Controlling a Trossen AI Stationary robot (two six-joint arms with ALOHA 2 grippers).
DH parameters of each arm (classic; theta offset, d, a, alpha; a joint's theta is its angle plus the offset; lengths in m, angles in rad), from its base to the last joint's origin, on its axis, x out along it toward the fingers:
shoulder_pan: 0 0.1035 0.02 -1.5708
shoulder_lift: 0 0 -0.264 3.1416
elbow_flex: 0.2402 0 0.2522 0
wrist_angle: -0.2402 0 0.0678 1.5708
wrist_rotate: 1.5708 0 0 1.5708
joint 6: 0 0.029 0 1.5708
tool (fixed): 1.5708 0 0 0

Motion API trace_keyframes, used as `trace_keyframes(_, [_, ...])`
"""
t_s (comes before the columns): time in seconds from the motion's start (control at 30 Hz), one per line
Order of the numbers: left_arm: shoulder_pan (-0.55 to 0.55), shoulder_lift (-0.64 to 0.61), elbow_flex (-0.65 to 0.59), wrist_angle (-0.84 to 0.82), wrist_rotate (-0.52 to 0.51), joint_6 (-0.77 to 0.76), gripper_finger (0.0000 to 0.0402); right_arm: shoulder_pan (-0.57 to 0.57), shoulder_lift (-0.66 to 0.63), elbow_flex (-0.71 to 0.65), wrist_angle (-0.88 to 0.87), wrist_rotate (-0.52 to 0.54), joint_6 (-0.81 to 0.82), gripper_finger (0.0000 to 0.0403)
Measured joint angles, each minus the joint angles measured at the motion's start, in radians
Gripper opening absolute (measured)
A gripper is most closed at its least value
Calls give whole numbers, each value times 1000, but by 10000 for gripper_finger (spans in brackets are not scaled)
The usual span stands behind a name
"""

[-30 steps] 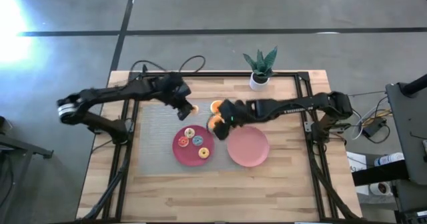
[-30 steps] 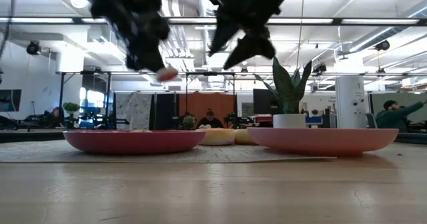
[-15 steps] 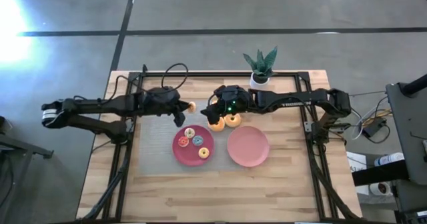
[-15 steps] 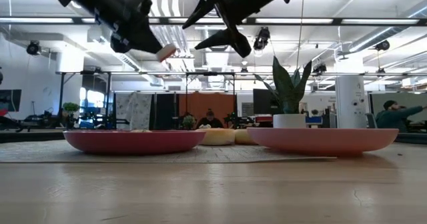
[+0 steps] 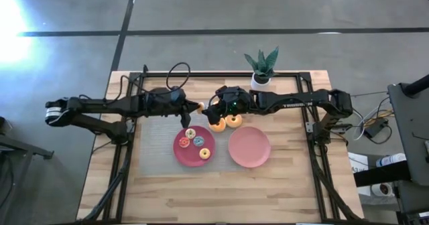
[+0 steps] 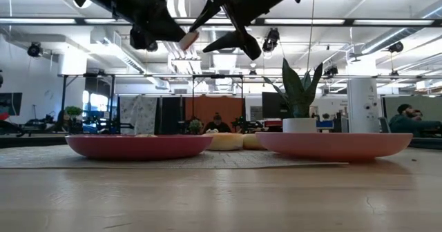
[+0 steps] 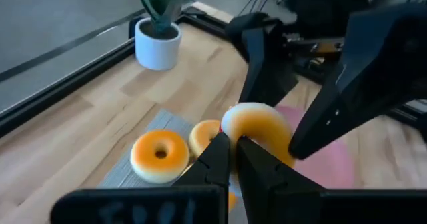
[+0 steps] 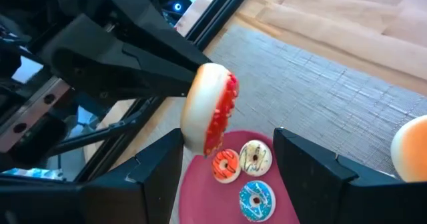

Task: Pick & Place donuts
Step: Put the small pink donut on the dark pink plate

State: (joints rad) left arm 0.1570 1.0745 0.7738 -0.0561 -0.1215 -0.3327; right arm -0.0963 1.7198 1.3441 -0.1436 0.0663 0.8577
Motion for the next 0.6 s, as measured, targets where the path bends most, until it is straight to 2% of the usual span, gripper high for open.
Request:
trace_keyframes(0.17, [-3,15,0,-4,11,-10,0,0,0,0,0,35,3,224])
trace_keyframes(0.6, [-8,80,2,39,23,-32,0,0,1,0,-8,37,23,223])
